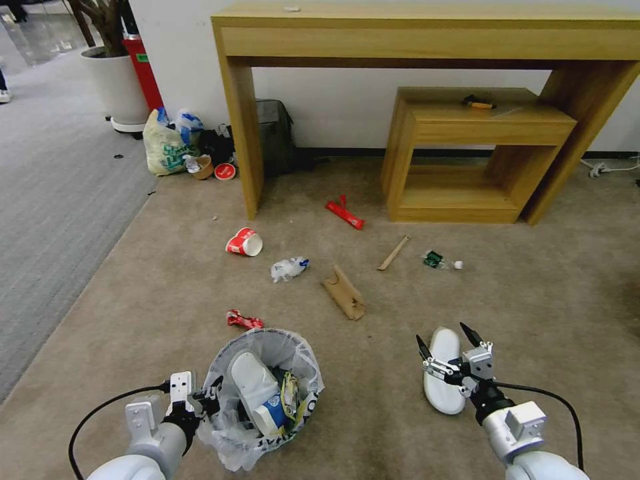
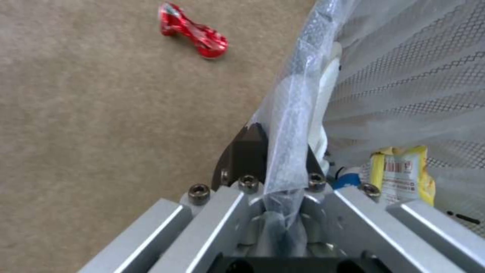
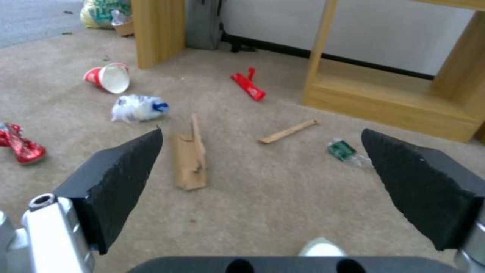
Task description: Pick up the trash bin and place the garbage on the floor into it.
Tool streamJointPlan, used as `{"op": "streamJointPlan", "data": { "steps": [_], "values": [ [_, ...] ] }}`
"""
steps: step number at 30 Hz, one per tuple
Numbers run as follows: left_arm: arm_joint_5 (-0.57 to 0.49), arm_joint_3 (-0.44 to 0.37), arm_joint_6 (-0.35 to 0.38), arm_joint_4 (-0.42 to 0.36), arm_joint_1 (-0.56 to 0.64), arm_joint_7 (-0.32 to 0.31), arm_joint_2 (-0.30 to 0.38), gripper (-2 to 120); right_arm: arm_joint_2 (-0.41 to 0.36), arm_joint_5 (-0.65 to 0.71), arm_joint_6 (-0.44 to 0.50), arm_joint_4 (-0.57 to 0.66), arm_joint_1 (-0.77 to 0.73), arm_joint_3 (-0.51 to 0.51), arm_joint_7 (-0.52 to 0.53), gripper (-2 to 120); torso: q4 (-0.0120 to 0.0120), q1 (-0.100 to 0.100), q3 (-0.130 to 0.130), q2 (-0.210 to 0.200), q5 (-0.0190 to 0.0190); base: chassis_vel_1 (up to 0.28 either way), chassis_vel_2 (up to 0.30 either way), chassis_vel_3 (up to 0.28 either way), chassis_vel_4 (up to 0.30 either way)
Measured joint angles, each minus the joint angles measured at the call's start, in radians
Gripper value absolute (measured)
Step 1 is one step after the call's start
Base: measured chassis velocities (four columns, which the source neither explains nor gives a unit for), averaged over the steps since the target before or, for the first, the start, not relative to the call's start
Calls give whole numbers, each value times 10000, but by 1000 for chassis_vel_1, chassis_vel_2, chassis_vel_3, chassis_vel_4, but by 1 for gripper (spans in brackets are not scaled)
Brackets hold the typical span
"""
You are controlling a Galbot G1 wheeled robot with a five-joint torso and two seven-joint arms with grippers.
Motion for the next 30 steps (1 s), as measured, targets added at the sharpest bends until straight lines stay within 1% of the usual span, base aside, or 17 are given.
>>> {"op": "streamJointPlan", "data": {
  "steps": [10, 15, 19, 22, 23, 25, 27, 29, 30],
  "values": [
    [14, 43, -11, 41, -29, 4, -14, 0, 17, 30, 44, -119, -44, 86, -55, 100, -1, 0, 0, 0, -1, -163, -160, 158, 157],
    [16, 15, -18, 39, -20, 7, -9, 0, 43, 58, 79, -467, 29, 94, -122, 100, -1, 1, 0, 0, 2, -152, -152, 158, 166],
    [14, 11, -19, 38, -8, 16, -8, 0, 61, 104, 38, -785, 184, 69, -124, 100, -2, 1, 1, 0, 1, -101, -118, 108, 82],
    [15, 4, -19, 38, -3, 19, -5, 0, 50, 171, -194, -1003, 300, 36, -117, 100, -2, 0, 1, 0, 2, 0, 0, 0, 0],
    [15, -3, -21, 38, -3, 18, 0, 0, 17, 251, -458, -1162, 401, 2, -104, 100, -1, 0, 0, 0, -5, 0, 0, 0, 0],
    [15, -4, -22, 38, -3, 18, 1, 0, 2, 290, -550, -1219, 438, -17, -98, 100, 0, 1, 0, -1, -4, 0, 0, 0, 0],
    [20, -12, -22, 38, -1, 17, 9, 0, -153, 587, -1200, -1622, 726, -207, -42, 100, 1, 0, 0, 0, -2, 0, 0, 0, 0],
    [20, -12, -22, 38, -1, 17, 11, 0, -184, 642, -1311, -1679, 783, -256, -17, 100, 0, 1, 1, 0, -2, 0, 0, 0, 0],
    [23, -11, -22, 43, 0, 17, 10, 0, -257, 807, -1619, -1802, 907, -382, 59, 100, 0, 0, 1, 0, 0, 0, 0, 0, 0]
  ]
}}
